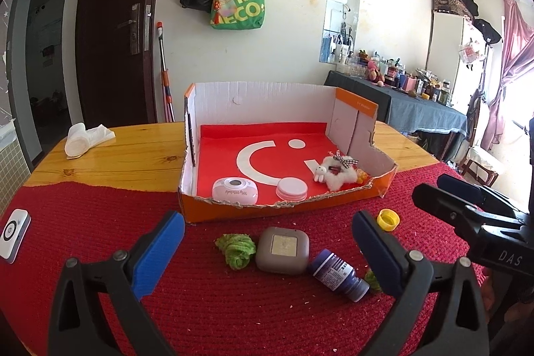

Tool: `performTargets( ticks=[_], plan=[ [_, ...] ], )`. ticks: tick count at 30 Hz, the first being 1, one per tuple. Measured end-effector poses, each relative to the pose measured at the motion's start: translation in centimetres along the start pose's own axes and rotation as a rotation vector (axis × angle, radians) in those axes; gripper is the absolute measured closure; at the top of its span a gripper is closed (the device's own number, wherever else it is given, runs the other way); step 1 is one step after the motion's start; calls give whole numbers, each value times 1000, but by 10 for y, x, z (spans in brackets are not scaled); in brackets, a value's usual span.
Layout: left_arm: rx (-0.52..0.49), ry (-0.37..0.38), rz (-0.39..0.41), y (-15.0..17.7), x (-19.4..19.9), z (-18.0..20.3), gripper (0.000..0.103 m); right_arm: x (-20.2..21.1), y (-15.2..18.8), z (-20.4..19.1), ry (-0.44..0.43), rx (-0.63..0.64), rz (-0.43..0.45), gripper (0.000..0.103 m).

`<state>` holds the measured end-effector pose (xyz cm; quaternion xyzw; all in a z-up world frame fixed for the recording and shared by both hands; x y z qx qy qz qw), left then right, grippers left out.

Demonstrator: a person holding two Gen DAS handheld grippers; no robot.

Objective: Organize objects
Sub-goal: 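Withdraw both grippers from the box back over the cloth, then move the right gripper to the yellow bottle cap while the left gripper approaches the green fuzzy plush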

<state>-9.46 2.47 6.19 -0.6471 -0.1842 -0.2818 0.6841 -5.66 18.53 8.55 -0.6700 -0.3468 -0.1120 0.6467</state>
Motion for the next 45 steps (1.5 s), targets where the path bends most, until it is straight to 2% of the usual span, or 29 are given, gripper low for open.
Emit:
performTargets(
  ticks=[12,34,40,45],
  plan=[
    [6,8,-38,18,-9,5,1,-15,19,3,19,-11,-56,24],
    [18,39,-81,15,-19,-3,1,-28,15,5,39,-17,-84,24],
    [7,73,-107,11,-23,-6,1,-34,11,7,50,-12,-105,24],
    [-5,115,-160,10,-33,-7,1,-39,9,7,54,10,-128,24]
  ],
)
Point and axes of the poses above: each gripper's, at about its wrist camera, not at the fingertips, and x roughly against the way its jaws point, z to its right, y to its underside, the point moved 5 cm from there along -x, roughly the way its jaws point, and after that the axes turned 8 degrees about -z, right-handed, at the moved point
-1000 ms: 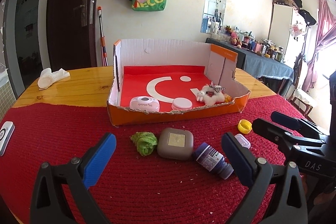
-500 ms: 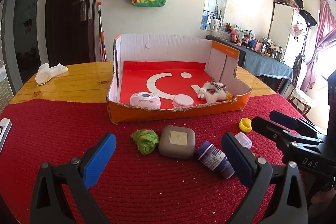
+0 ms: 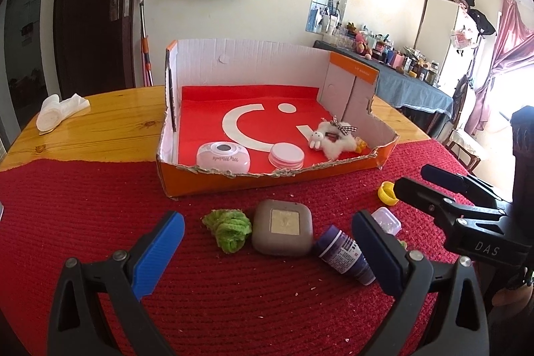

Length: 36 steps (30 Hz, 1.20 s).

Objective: Organize objects
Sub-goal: 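Move the right gripper to the yellow bottle cap while the left gripper approaches the green fuzzy plush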

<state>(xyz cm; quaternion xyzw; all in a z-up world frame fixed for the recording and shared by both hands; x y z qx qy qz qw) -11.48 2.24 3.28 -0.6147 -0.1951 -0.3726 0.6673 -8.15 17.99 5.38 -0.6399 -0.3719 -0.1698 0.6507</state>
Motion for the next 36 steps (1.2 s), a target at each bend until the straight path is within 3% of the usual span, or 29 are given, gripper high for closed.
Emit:
performTargets(
  ticks=[7,10,19,36],
  plan=[
    [-5,55,-83,-3,-9,-5,1,-8,-1,7,-21,-2,-52,24],
    [-20,47,-108,-2,-12,-7,1,-12,2,10,-21,-4,-82,24],
    [-10,55,-126,-8,-11,-31,3,-21,2,29,6,-31,-133,24],
    [-97,37,-176,-2,-19,-46,22,-38,5,37,36,-22,-203,24]
  ],
)
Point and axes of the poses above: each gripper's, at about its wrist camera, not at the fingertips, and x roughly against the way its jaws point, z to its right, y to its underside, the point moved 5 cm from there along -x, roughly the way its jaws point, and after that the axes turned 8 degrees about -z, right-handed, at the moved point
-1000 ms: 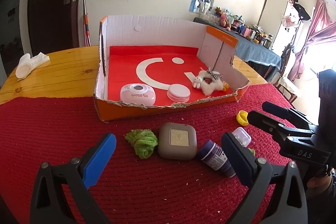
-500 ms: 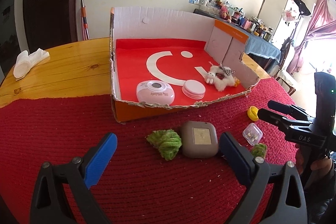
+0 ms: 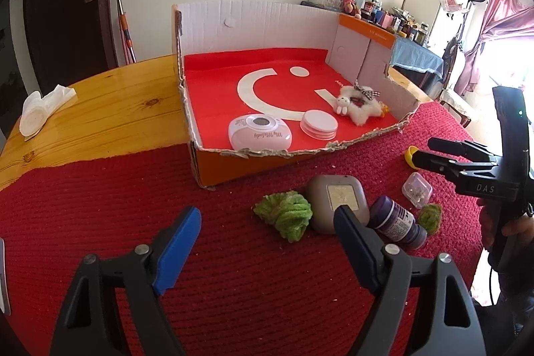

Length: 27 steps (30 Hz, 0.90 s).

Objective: Organize objects
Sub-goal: 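Move the right gripper to the yellow bottle cap while the left gripper approaches the green fuzzy plush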

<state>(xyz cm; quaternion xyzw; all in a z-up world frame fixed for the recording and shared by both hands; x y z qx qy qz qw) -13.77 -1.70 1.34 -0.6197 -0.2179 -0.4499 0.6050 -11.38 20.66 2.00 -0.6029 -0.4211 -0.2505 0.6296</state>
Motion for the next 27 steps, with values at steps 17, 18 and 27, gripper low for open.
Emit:
performTargets(
  ticks=[17,18,27],
  plan=[
    [-40,36,-8,2,-11,3,39,-7,6,-2,-4,15,-29,44],
    [-41,39,-8,2,-10,4,40,-7,7,-2,-5,16,-28,44],
    [-60,-2,-16,5,-12,3,50,-6,8,1,12,23,-20,54]
  ],
)
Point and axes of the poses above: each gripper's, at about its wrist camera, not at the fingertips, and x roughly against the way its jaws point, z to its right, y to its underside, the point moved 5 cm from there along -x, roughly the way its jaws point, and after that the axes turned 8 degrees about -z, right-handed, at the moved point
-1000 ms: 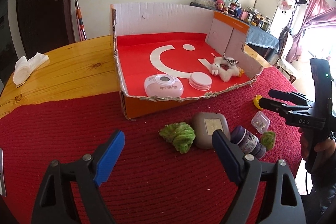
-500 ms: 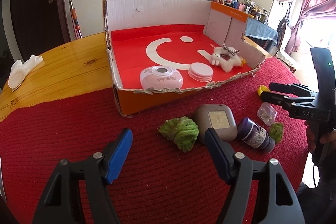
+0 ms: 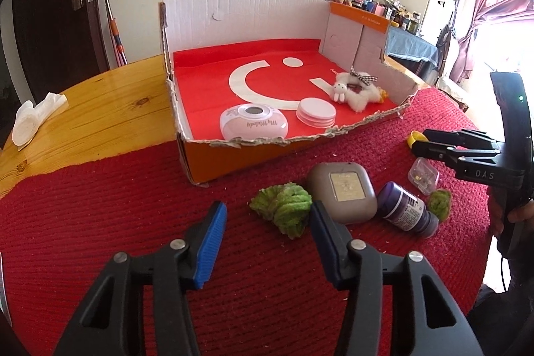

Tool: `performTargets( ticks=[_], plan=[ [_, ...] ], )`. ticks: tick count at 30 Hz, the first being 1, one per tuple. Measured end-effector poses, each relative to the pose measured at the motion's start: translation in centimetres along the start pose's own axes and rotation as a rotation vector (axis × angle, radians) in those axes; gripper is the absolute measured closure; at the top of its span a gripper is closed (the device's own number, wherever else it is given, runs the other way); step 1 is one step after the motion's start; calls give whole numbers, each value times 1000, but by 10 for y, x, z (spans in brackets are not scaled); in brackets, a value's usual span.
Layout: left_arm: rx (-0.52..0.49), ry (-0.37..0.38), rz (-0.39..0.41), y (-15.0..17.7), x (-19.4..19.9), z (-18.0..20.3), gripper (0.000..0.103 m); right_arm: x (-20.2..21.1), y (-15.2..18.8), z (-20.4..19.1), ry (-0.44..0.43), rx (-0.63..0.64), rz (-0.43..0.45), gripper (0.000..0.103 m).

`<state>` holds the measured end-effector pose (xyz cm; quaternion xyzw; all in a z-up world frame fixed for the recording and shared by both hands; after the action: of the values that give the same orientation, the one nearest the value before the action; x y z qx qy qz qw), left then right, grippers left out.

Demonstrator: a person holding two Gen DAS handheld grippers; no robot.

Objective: Organize objects
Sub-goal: 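Move the right gripper to the yellow bottle cap while the left gripper approaches the green fuzzy plush, then close the right gripper on the yellow cap while the left gripper closes on the green plush, then carry the yellow cap into the box with the right gripper while the left gripper carries the green plush in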

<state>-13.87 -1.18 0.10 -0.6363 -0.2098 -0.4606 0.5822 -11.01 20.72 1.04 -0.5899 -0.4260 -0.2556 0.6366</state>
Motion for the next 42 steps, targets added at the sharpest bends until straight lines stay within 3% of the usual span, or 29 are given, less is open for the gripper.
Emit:
performTargets(
  ticks=[3,5,7,10,28,38,42],
  plan=[
    [-11,-5,-5,1,-4,3,54,0,1,-1,8,13,3,56],
    [-20,11,1,1,-3,6,65,0,2,-2,13,25,6,61],
    [-25,19,3,1,-3,8,70,0,3,-4,15,37,7,72],
    [-34,26,3,1,-3,12,77,2,3,-7,8,51,12,74],
    [-47,28,131,-6,49,24,78,46,-5,-28,-15,108,110,74],
    [-49,38,145,-9,57,29,78,55,-4,-38,-46,124,120,74],
    [-54,59,145,-22,60,30,78,61,-18,-42,-134,121,126,74]
  ],
)
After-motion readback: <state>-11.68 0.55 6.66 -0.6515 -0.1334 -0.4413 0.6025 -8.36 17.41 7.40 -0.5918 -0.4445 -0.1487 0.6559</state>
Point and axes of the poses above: each gripper's, at about its wrist camera, not at the fingertips, and x roughly against the way its jaws point, z to its right, y to its underside, the point moved 5 cm from there along -x, roughly the way its jaws point, and after that the axes turned 8 degrees about -z, right-handed, at the moved point
